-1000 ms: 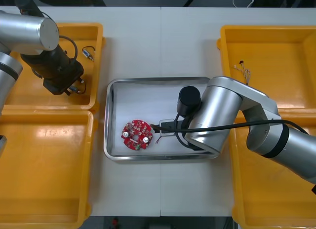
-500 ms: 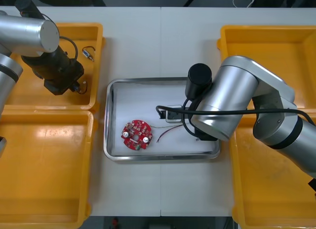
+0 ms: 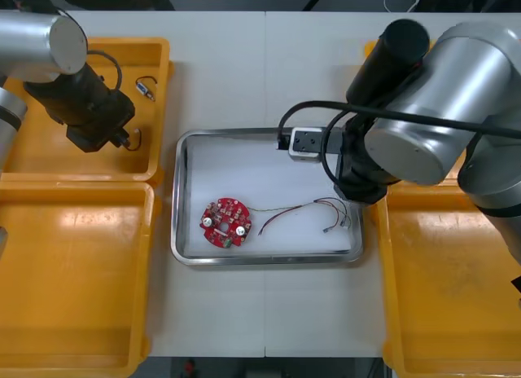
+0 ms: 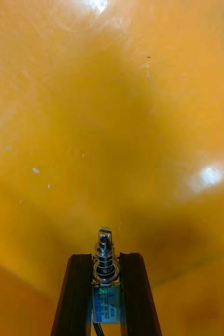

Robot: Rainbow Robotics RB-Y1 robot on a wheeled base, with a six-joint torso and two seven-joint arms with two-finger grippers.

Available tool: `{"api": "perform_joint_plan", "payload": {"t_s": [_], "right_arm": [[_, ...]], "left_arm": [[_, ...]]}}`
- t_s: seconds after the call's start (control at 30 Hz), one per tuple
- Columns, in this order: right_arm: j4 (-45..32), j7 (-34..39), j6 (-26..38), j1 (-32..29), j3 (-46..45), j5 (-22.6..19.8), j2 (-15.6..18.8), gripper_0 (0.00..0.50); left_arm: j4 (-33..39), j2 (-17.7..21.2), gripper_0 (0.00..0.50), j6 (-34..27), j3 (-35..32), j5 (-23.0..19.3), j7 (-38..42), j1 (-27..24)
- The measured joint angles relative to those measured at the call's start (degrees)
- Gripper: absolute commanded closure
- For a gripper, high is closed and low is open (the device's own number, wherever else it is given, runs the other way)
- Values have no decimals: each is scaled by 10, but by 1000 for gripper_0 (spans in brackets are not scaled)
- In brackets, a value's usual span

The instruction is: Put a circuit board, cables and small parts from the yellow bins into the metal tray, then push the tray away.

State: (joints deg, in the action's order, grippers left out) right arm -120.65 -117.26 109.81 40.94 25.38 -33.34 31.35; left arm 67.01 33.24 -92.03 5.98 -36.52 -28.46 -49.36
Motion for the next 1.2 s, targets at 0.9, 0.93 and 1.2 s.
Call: {"api": "perform_joint_plan", "payload": {"t_s": [0.9, 0.93, 1.2], "right_arm": [[75, 45, 0, 0, -284, -50, 142, 0], [83, 49, 0, 0, -291, -49, 142, 0], [146, 130, 0, 0, -334, -24, 142, 0]], "left_arm": [[284, -11, 499, -174, 49, 3, -146, 1], [286, -14, 500, -174, 58, 3, -146, 1], [294, -48, 500, -170, 117, 6, -146, 1]]}}
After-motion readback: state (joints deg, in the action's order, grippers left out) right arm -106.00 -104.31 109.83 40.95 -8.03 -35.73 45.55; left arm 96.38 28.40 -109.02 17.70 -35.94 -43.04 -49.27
